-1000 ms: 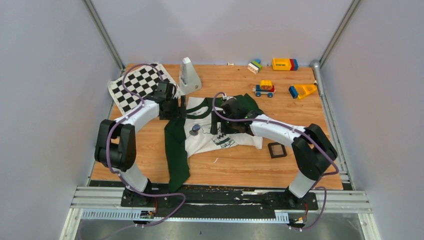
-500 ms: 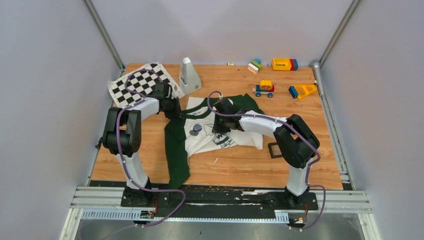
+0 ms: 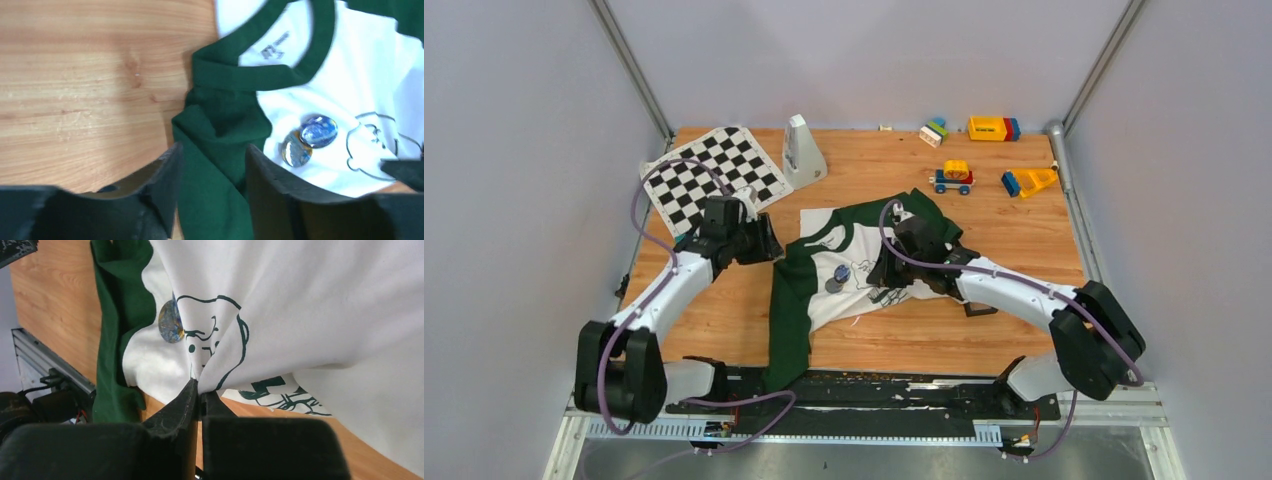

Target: Remove the brooch from the garment

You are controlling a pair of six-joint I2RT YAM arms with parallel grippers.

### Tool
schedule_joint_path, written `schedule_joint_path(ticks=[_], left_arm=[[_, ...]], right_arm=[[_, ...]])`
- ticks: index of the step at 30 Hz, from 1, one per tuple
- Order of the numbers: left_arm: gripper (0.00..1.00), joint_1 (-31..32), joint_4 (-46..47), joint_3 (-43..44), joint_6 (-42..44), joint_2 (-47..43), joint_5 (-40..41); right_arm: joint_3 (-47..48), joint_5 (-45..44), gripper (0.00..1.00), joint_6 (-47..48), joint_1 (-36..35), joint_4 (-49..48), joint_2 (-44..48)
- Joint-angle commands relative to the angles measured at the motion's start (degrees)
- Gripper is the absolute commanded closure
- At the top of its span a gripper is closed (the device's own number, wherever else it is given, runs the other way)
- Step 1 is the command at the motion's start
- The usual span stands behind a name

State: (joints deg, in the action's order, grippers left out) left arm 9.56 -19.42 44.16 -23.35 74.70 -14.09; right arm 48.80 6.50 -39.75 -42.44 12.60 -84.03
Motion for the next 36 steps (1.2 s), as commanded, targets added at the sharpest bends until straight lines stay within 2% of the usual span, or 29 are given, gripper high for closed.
schedule_joint_path(ticks=[1, 6, 9, 17, 26, 31, 36], left_arm=[[0.38, 8.72, -4.59, 0.17, 0.42, -9.27, 5.43], [0.33, 22.17, -1.52, -1.08, -0.23, -16.20, 9.29], [0.33, 26.47, 3.53, -2.83, -0.65, -17.90, 10.44], [0.30, 37.19, 11.90, -5.49, -1.56, -12.80, 16.61], [0.37, 38.51, 17.47, -5.78, -2.34, -7.43, 16.37], [0.45, 38.51, 17.30, -5.27, -3.07, -4.64, 17.94], [0.48, 38.51, 17.78, -5.63, -3.63, -3.08, 19.37]], right_arm=[[-3.11, 7.32, 1.00, 1.37, -0.55, -4.42, 4.47], [-4.23, 12.01, 1.00, 2.47, -1.35, -6.28, 7.60], [-5.45, 14.22, 1.00, 3.28, -1.72, -8.24, 10.46], [-6.09, 16.79, 1.00, 3.27, -2.04, -8.34, 14.50], [-6.17, 17.85, 1.00, 2.84, -2.13, -7.99, 13.99], [-6.34, 17.95, 1.00, 2.50, -2.10, -8.03, 13.98], [-6.92, 18.19, 1.00, 2.39, -2.12, -8.11, 14.37]])
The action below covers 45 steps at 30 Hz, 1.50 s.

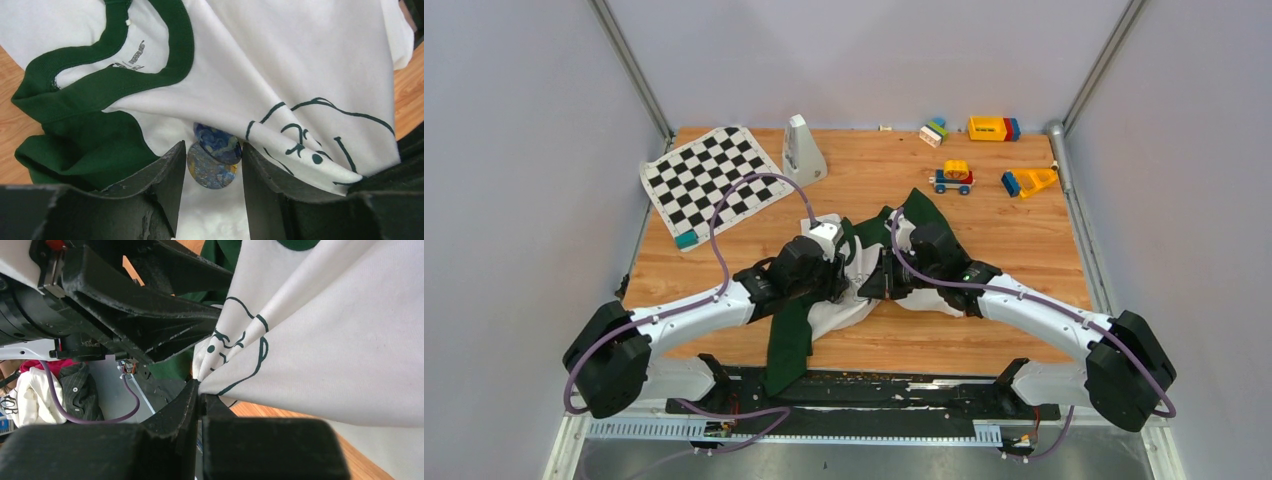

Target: Remove the brooch from the garment

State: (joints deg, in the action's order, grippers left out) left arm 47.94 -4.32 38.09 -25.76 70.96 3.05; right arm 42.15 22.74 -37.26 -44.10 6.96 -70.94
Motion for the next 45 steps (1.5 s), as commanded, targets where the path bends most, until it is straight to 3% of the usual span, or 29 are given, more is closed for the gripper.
schedule_joint_path(ticks=[1, 4, 10, 20, 21, 24, 25, 32, 40, 45], left_arm=[[0.54, 0.13, 2.37, 0.46, -1.58, 0.82, 2.62], [0.73, 0.13, 1.56, 0.13, -2.08, -0.22, 3.92], [1.00, 0.13, -0.18, -1.54, -1.97, -6.67, 5.21], [1.00, 0.03, -3.44, -2.78, -2.54, -11.23, 3.42], [1.00, -0.02, -3.69, -2.72, -2.94, -11.49, 2.66], [1.00, -0.34, -5.53, -2.43, -3.75, -11.97, 0.61], [1.00, -0.75, -5.66, -2.63, -4.10, -12.55, -1.43], [1.00, -6.31, 1.46, -7.22, -5.54, -16.37, -17.76], [1.00, -9.38, 13.08, -12.85, -10.39, -20.41, -27.25], [1.00, -11.01, 17.66, -14.41, -12.84, -20.86, -31.95]], right_arm=[[-0.43, 1.79, 1.00, -0.09, -0.46, -2.41, 1.32], [-0.71, 0.12, 1.00, -0.19, -0.46, -1.57, 1.35], [-0.89, -1.16, 1.00, -0.19, -0.46, -0.81, 0.09], [-0.62, -6.31, 0.95, -0.61, -0.42, 0.99, -2.75], [-0.52, -6.26, 0.90, -0.43, -0.45, 0.95, -3.04], [-1.32, -6.28, 0.59, 0.17, -0.46, -0.43, -1.99], [-2.14, -5.85, 0.52, 0.55, -0.42, -1.51, -1.29], [-7.08, 0.94, 0.22, 2.87, -0.33, -13.84, 2.58], [-11.81, 7.73, 0.18, -1.92, 0.95, -28.00, 0.84], [-13.42, 10.26, 0.27, -3.89, 1.40, -33.79, -0.42]])
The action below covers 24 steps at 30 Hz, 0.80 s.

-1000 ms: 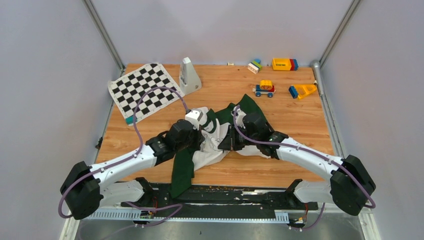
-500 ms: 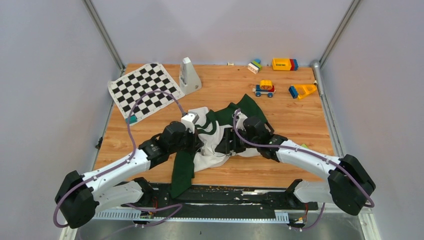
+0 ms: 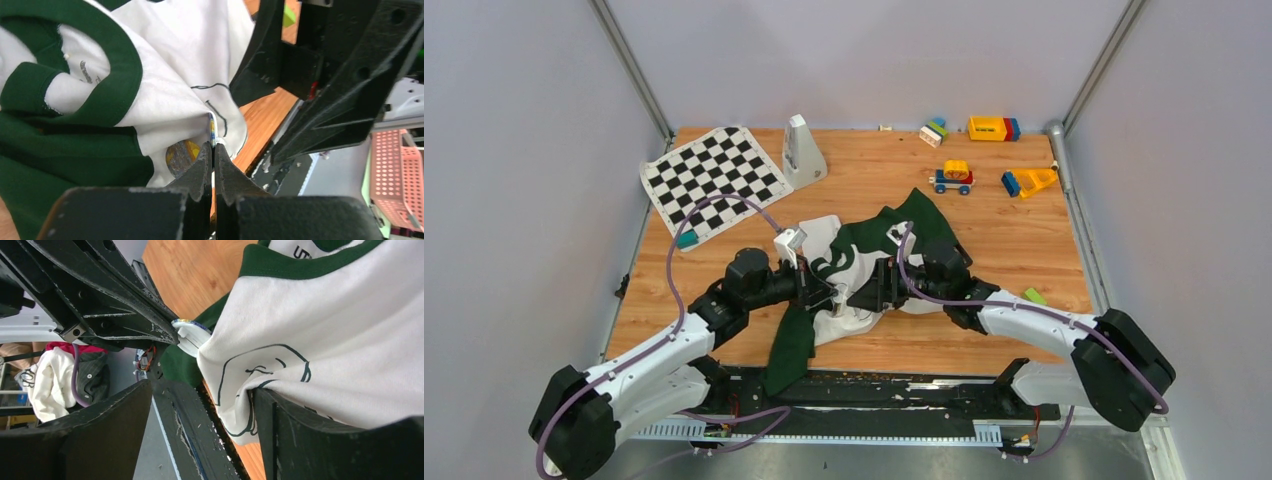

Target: Remove the brooch from the garment

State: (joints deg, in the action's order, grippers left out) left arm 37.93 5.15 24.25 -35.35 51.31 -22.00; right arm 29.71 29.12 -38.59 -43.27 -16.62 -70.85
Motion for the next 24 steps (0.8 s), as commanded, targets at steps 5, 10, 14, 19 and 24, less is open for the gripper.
schedule_joint_path(ticks=[5, 10, 14, 19, 24], left_arm=[[1.00, -1.48, 11.26, -2.22, -4.89, -1.60, -9.40], [1.00, -1.64, 15.43, -3.05, -7.14, -1.61, -11.21], [1.00, -1.67, 16.65, -3.35, -8.83, -1.83, -11.51], [1.00, -1.69, 20.40, -4.36, -11.10, -2.26, -12.07], [1.00, -1.75, 20.51, -4.30, -11.25, -2.27, -12.72]], right_arm=[[-2.56, 4.32, 0.35, -4.94, 1.44, -13.94, -0.96], [-4.32, 6.89, 0.41, -9.82, 2.51, -21.59, -2.37], [-6.15, 5.75, 0.47, -12.58, 3.05, -25.34, -1.84], [-7.20, 6.69, 0.55, -15.48, 3.10, -29.90, -2.77], [-6.92, 7.64, 0.61, -15.96, 3.10, -30.37, -2.73]])
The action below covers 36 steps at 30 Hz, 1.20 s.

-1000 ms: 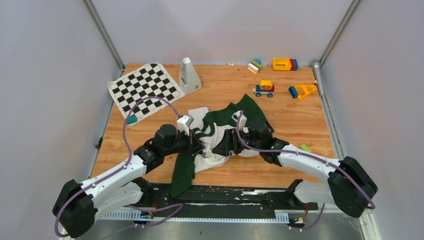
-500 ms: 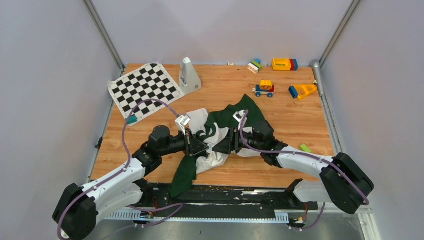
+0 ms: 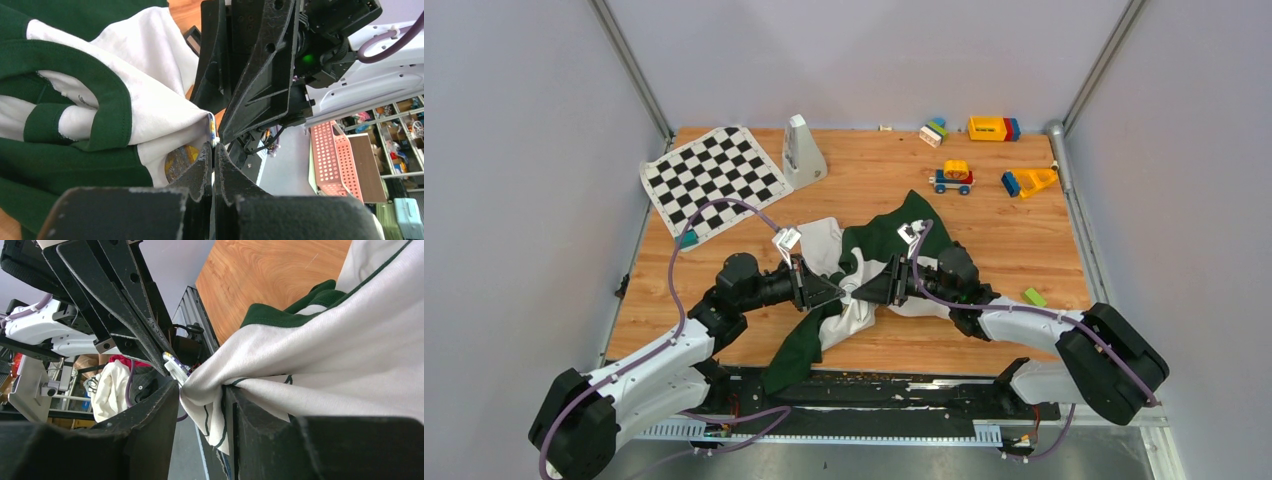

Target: Remove the brooch from the garment

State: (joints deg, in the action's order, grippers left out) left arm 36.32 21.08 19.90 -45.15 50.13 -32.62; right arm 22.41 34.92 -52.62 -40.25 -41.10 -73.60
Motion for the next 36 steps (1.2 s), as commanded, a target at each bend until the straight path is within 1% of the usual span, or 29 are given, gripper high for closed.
schedule_joint_path(ticks=[1, 9, 16, 26, 32, 34, 36], left_arm=[[1.00, -0.11, 4.69, 0.01, -1.45, -1.09, -2.14], [1.00, -0.13, 5.47, -0.04, -0.55, -0.83, -3.75], [1.00, -0.09, 4.76, 0.20, 0.91, -0.65, -4.95], [1.00, -0.04, 4.56, 1.38, 1.68, 1.49, -6.82], [1.00, -0.12, 3.84, 2.34, 1.26, 2.37, -6.79], [1.00, -0.18, 0.60, 3.09, 2.03, 1.73, -5.24], [1.00, -0.24, -1.87, 3.62, 2.82, 0.87, -3.52]], right_arm=[[0.50, 2.01, 0.62, -1.93, 0.08, -5.77, -0.06], [1.74, 2.22, 0.72, -2.29, 0.08, -3.11, -0.71], [3.87, 3.09, 0.75, -1.12, 0.08, 1.31, -1.35], [6.10, 3.47, 0.75, 0.08, 0.04, 5.29, -2.87], [6.79, 3.22, 0.74, 2.89, -0.27, 9.24, -2.70], [5.80, 2.97, 0.70, 3.72, -0.27, 9.58, -1.52], [4.44, 2.07, 0.64, 4.51, -0.26, 10.12, 0.50]])
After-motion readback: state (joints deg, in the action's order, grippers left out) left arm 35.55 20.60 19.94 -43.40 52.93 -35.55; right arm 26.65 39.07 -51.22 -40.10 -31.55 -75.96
